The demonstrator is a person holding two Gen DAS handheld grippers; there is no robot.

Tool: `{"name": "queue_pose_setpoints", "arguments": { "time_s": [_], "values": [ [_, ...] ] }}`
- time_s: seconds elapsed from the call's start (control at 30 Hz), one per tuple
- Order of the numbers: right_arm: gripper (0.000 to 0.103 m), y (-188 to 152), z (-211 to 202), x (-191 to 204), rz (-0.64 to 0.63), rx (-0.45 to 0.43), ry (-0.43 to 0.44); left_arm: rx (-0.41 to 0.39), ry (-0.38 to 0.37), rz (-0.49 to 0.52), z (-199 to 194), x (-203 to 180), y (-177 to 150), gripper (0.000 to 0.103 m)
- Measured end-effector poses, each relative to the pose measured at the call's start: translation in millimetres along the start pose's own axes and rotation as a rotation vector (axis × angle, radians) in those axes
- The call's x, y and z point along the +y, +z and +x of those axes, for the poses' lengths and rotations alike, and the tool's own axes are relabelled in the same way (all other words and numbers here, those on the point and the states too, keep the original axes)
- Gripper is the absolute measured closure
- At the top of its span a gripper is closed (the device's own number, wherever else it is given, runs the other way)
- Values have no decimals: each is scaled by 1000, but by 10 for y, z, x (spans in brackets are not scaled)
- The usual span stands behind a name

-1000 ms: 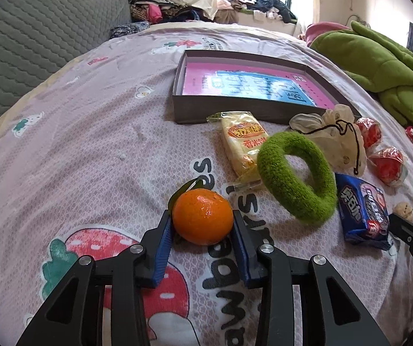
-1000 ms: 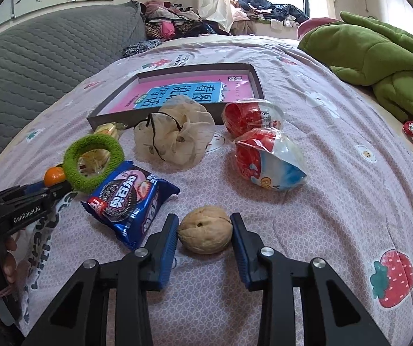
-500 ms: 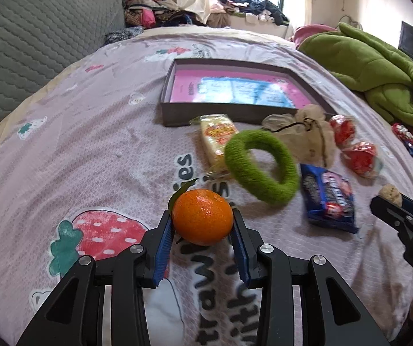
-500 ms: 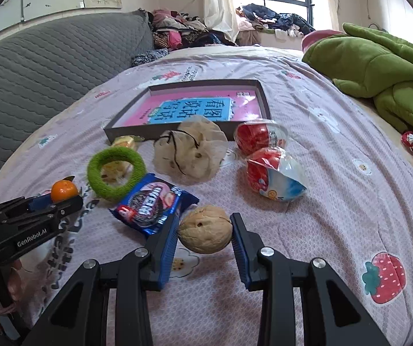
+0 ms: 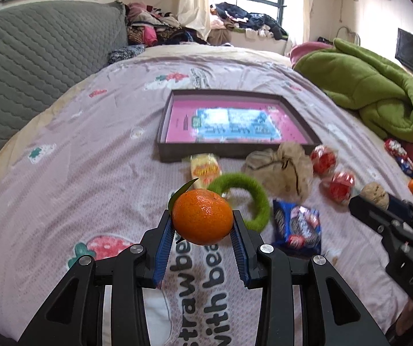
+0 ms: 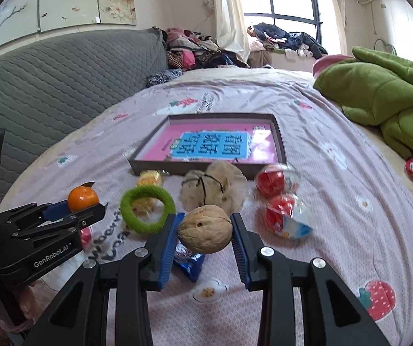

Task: Organize objects
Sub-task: 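Lift and carry the mandarin with left tool while right tool carries walnut toward tray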

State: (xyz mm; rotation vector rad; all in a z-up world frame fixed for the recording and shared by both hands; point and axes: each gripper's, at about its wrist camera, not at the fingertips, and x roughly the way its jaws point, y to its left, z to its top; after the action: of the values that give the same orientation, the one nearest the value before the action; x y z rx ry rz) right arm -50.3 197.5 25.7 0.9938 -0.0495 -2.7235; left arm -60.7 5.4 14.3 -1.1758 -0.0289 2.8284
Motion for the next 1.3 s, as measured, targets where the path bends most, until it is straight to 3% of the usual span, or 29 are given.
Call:
{"name": "queue_pose_setpoints", "arguments": {
  "time_s": [0.63,1.03,1.3],
  "values": [
    [66,570,80,-6,-12,-69,16,-76,36,8,95,-92,713,63],
    [66,1097,431,-130,-13,-98,-7,-55,39,10,551,-139,1234,63],
    [66,1381,817,-310,8,-62,-17,-24,51,21,956,-113,1550,63]
  ]
}}
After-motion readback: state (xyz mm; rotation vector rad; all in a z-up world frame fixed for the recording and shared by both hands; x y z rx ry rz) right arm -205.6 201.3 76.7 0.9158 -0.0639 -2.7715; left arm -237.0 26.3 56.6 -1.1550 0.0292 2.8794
